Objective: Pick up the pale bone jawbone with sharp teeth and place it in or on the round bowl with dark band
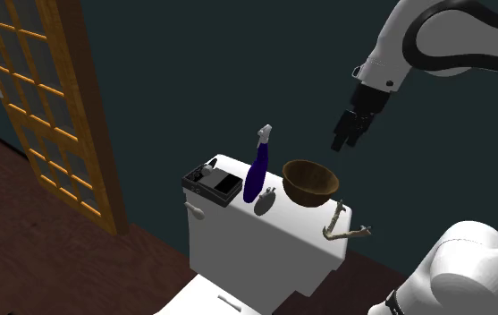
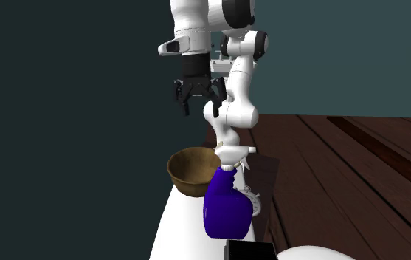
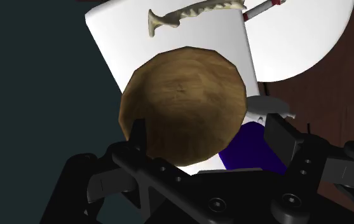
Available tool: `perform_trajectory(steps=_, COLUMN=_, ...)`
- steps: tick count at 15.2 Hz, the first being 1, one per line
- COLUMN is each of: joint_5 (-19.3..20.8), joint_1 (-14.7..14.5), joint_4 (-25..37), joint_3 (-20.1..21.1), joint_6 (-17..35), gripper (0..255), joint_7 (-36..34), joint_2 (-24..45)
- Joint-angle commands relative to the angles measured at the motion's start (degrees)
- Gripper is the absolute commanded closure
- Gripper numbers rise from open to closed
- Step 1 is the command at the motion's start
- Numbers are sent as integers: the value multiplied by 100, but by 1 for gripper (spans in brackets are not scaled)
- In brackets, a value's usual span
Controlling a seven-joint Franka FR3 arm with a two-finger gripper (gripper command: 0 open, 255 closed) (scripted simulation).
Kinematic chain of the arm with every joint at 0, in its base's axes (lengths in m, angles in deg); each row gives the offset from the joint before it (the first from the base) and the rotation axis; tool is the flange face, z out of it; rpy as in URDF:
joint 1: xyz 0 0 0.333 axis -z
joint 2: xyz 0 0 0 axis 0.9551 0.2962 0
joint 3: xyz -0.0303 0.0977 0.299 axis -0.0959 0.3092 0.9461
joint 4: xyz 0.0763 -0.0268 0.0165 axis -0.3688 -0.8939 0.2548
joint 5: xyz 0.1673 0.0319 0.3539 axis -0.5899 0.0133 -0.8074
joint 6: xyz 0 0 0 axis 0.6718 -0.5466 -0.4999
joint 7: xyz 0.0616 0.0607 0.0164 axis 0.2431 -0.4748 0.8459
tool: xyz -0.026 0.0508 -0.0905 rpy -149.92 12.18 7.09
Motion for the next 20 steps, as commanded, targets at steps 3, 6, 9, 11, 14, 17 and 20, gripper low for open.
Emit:
perform_trajectory(steps=3, joint_5=52, joint_1=-70, joint_4=-615, joint_3=-34, joint_6=284, gripper=0, joint_7=297, joint_2=-454)
perform_trajectory(steps=6, joint_5=151, joint_1=-170, joint_4=-1502, joint_3=-116, joint_6=674, gripper=0, joint_7=749, joint_2=-1135)
perform_trajectory(steps=9, joint_5=285, joint_1=-249, joint_4=-2354, joint_3=-245, joint_6=1017, gripper=0, joint_7=1212, joint_2=-1828)
perform_trajectory(steps=11, joint_5=360, joint_1=-272, joint_4=-2719, joint_3=-321, joint_6=1151, gripper=0, joint_7=1423, joint_2=-2139)
perform_trajectory(steps=14, joint_5=350, joint_1=-280, joint_4=-2940, joint_3=-312, joint_6=1394, gripper=0, joint_7=1424, joint_2=-2117)
perform_trajectory(steps=17, joint_5=338, joint_1=-289, joint_4=-3153, joint_3=-303, joint_6=1649, gripper=0, joint_7=1426, joint_2=-2077)
perform_trajectory(steps=20, joint_5=331, joint_1=-295, joint_4=-3262, joint_3=-298, joint_6=1787, gripper=0, joint_7=1428, joint_2=-2048)
